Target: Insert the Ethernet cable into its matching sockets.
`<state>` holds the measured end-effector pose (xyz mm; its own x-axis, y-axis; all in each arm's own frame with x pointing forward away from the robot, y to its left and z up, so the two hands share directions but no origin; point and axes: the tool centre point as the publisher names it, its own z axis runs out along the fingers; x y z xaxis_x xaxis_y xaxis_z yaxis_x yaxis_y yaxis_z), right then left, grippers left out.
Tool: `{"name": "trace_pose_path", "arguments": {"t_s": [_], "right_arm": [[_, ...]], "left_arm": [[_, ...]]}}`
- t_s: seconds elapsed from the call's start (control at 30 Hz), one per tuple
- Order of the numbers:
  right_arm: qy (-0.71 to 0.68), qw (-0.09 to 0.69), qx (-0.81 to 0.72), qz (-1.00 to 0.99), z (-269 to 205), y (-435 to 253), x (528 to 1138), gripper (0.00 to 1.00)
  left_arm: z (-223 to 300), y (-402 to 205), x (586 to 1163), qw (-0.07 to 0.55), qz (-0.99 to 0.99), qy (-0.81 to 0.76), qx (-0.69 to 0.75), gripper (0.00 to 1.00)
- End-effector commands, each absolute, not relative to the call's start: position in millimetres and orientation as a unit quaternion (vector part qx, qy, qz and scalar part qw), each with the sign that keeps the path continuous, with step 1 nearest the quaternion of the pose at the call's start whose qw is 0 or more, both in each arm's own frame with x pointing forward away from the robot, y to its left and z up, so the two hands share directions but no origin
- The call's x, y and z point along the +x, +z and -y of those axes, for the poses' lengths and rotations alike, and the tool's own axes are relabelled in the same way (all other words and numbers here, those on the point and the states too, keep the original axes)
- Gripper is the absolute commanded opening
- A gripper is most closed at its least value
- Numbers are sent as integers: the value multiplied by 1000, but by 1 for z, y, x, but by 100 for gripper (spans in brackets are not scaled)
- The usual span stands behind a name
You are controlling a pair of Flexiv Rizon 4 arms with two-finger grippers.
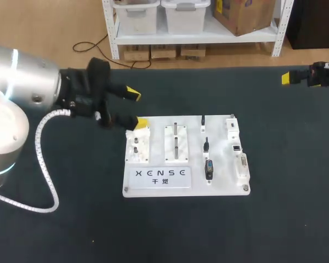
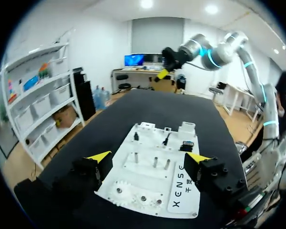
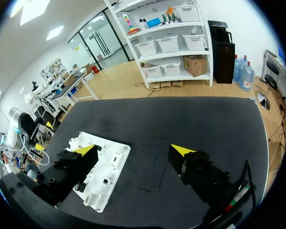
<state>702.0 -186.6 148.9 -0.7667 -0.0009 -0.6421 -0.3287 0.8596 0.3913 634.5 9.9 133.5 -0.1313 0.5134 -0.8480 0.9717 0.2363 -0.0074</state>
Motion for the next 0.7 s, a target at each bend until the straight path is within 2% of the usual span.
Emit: {"name": "trace_pose_path", "arguments": {"t_s": [0.03,0.7], "right_arm": [[248,329,-90,-907,186,149,701,100],[248,329,-90,-907,186,149,701,100]], "left_arm": [[-7,130,630,439,-566,-344,607,100],[27,94,601,382,-631,-302,603,100]]}}
